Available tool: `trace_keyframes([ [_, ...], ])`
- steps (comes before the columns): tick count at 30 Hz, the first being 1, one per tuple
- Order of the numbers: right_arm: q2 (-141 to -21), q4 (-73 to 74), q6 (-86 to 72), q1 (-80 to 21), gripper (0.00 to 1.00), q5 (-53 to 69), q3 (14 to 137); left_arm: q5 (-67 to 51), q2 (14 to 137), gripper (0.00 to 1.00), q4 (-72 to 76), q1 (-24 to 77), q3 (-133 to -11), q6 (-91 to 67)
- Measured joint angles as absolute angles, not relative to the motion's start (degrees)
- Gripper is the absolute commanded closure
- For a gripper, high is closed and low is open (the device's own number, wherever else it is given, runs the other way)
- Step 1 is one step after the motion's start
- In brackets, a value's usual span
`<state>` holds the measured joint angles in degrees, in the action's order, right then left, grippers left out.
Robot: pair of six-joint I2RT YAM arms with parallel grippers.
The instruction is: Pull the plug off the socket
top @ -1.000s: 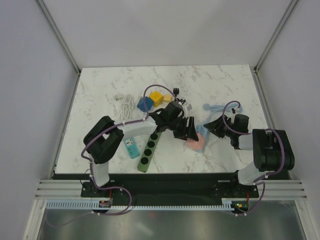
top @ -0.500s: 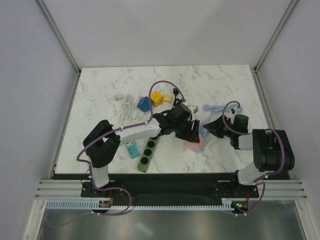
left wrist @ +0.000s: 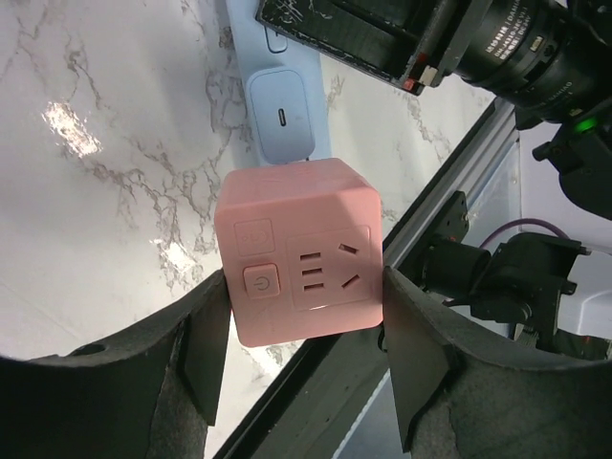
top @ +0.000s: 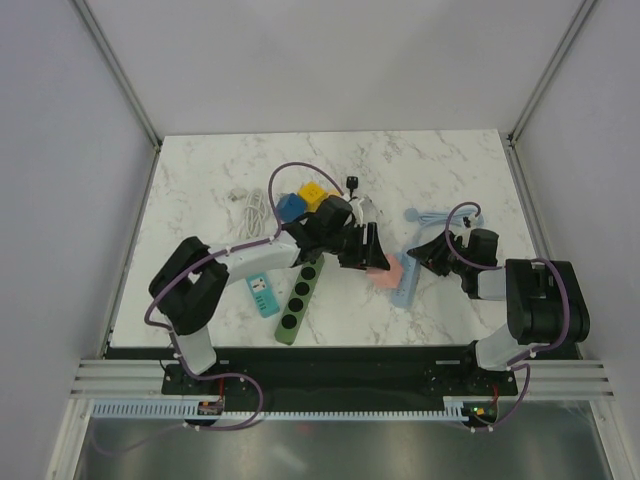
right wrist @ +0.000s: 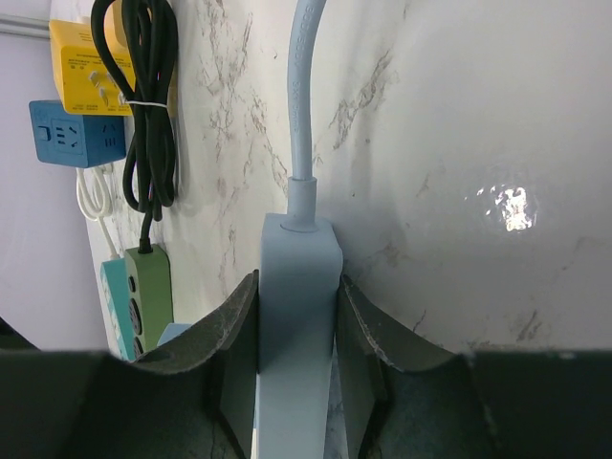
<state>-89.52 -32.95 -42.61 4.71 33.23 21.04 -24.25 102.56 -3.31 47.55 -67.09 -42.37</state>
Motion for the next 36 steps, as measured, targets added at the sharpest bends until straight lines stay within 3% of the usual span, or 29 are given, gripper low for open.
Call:
trace_keyframes([
  [7,-89.52,-32.91,-42.61,4.73,1.00,33.23,21.04,-18.85,96.62,0.98,-9.74,47.64,-67.81,-39.09],
  [21,-89.30,-32.58,-42.28,4.73,1.00,33.15,21.04,12.71,89.21,0.98,-34.28,40.97,-74.59,-22.00],
  [28,-89.30,-32.56,-42.26,4.73,1.00,33.15,21.04,25.10,91.42,0.98,-40.56,37.56,-75.13,-17.32],
  [36,-89.30,-32.56,-42.26,4.75,1.00,33.15,21.04,33.52,102.67,0.98,-41.06,37.63,-77.82,-14.61],
])
